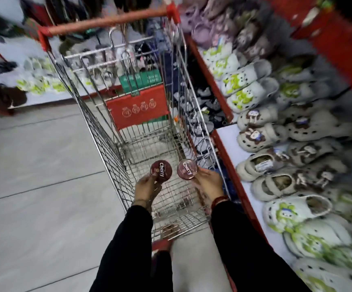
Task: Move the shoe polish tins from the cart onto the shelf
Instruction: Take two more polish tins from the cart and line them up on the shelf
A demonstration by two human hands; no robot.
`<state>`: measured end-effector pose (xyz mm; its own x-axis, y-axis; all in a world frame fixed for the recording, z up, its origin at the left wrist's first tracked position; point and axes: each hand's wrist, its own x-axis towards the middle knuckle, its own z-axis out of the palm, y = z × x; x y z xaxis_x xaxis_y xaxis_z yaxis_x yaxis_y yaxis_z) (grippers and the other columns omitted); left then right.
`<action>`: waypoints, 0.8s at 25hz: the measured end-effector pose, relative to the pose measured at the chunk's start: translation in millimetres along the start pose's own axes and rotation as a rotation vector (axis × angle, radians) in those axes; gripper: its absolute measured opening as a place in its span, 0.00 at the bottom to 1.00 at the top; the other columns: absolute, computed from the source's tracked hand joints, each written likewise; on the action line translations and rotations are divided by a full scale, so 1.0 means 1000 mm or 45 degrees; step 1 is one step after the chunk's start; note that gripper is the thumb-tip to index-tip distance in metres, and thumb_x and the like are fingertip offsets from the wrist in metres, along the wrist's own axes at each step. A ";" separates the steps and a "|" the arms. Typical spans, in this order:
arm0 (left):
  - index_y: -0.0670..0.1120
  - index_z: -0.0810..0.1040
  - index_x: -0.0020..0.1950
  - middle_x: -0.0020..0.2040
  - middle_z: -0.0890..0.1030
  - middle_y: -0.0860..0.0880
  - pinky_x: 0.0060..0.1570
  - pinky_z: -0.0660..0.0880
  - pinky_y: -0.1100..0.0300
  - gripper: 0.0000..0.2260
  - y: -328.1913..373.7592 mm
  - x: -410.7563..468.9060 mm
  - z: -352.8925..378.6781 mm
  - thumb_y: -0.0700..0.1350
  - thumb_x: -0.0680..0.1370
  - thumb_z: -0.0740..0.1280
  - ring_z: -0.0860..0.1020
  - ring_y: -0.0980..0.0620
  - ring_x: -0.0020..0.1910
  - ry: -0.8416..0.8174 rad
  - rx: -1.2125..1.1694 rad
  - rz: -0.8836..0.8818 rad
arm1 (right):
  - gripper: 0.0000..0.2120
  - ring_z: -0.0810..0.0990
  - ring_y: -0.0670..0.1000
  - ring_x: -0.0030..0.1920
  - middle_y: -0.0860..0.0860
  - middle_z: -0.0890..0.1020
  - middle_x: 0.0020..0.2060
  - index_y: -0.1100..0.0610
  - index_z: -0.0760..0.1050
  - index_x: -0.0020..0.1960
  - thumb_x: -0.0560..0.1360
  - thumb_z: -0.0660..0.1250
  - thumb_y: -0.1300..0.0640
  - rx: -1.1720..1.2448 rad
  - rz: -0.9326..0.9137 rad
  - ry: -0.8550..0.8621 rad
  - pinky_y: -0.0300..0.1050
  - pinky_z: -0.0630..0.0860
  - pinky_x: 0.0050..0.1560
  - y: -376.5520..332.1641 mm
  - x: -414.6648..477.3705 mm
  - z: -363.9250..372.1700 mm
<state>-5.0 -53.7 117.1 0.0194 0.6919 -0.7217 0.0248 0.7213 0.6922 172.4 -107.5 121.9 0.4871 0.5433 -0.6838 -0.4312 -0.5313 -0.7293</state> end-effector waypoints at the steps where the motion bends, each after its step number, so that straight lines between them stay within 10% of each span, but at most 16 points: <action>1: 0.47 0.75 0.41 0.45 0.80 0.43 0.47 0.81 0.55 0.08 0.012 -0.016 0.002 0.42 0.81 0.63 0.80 0.48 0.42 -0.025 -0.096 0.042 | 0.17 0.80 0.58 0.51 0.67 0.81 0.57 0.72 0.74 0.63 0.76 0.67 0.70 0.063 -0.044 -0.003 0.55 0.80 0.57 -0.014 -0.018 -0.004; 3: 0.46 0.75 0.42 0.43 0.81 0.46 0.37 0.80 0.64 0.07 0.037 -0.056 0.007 0.42 0.80 0.64 0.81 0.54 0.37 -0.099 -0.274 0.093 | 0.18 0.79 0.59 0.54 0.69 0.80 0.58 0.74 0.72 0.65 0.76 0.65 0.72 0.207 -0.137 -0.014 0.58 0.77 0.61 -0.040 -0.059 -0.020; 9: 0.46 0.76 0.44 0.46 0.83 0.48 0.39 0.82 0.65 0.06 0.099 -0.157 0.029 0.41 0.80 0.65 0.82 0.50 0.45 -0.383 -0.380 0.295 | 0.15 0.83 0.53 0.44 0.65 0.81 0.56 0.69 0.75 0.62 0.75 0.67 0.71 0.459 -0.499 0.043 0.38 0.83 0.43 -0.103 -0.168 -0.074; 20: 0.46 0.78 0.49 0.44 0.86 0.48 0.47 0.83 0.61 0.01 0.144 -0.316 0.142 0.42 0.79 0.68 0.85 0.51 0.41 -1.033 -0.211 0.530 | 0.11 0.86 0.44 0.38 0.61 0.84 0.49 0.62 0.79 0.56 0.74 0.70 0.68 0.605 -1.033 0.441 0.35 0.83 0.40 -0.152 -0.317 -0.227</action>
<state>133.9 -173.0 444.0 0.6901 0.7074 -0.1530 -0.2830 0.4583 0.8426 256.5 -346.7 455.2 0.9303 0.3665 0.0144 -0.0922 0.2718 -0.9579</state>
